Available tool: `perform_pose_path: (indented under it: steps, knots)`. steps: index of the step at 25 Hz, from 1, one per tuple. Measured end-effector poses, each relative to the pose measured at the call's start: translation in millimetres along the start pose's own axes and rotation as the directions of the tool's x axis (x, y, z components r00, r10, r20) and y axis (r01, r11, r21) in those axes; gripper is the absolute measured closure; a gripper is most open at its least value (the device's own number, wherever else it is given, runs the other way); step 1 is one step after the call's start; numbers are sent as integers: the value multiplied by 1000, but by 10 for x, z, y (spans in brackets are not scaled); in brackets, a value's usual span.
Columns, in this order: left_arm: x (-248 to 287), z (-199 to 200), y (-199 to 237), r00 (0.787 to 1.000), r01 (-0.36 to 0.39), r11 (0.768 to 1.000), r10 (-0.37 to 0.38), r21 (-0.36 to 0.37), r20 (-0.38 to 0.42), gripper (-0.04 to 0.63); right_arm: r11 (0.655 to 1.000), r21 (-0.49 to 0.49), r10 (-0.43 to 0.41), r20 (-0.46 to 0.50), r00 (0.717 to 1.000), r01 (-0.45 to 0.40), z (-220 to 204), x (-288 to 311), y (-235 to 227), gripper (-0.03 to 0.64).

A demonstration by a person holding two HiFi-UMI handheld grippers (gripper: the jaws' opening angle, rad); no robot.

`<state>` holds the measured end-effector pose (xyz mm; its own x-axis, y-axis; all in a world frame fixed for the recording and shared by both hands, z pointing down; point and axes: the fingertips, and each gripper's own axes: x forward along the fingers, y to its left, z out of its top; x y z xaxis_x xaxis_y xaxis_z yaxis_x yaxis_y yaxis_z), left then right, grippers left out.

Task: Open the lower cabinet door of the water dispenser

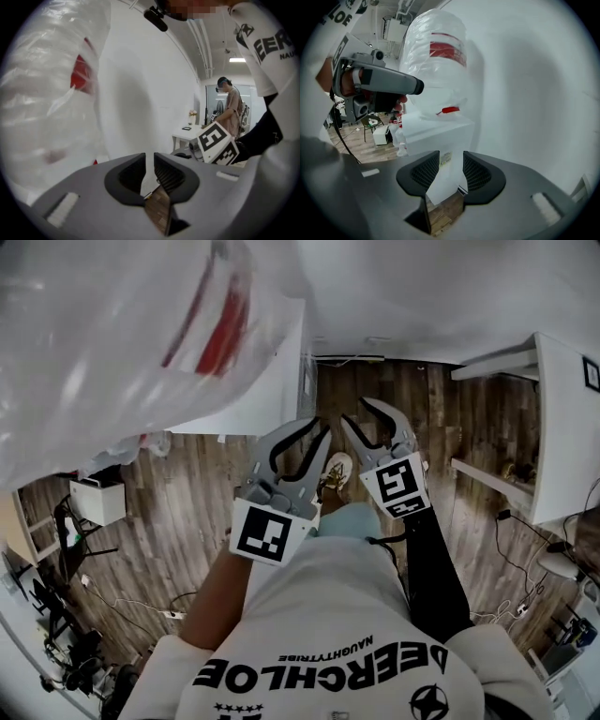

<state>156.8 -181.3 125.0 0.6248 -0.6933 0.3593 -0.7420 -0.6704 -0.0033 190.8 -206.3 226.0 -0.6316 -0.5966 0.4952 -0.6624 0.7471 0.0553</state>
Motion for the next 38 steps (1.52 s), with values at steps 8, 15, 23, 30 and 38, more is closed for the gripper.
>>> perform_pose_path:
  steps: [8, 15, 23, 30, 38]
  knots:
    - [68, -931, -201, 982, 71, 997, -76, -32, -173, 540, 996, 83, 44, -126, 991, -34, -1012, 245, 332, 479]
    - [310, -1780, -449, 952, 114, 990, -134, -87, -276, 539, 997, 24, 79, -246, 966, -76, -1843, 554, 777, 479]
    - [469, -2498, -374, 949, 73, 995, -92, -75, -302, 540, 996, 38, 83, -284, 955, -75, -2500, 861, 1049, 479]
    - [569, -3046, -284, 942, 94, 995, -96, -22, -322, 540, 997, 57, 64, -295, 953, -49, -2929, 1205, 1080, 477]
    - [593, -3517, -143, 937, 68, 997, -78, -39, -340, 539, 995, 7, 100, -311, 945, -103, -3262, 1476, 1240, 451]
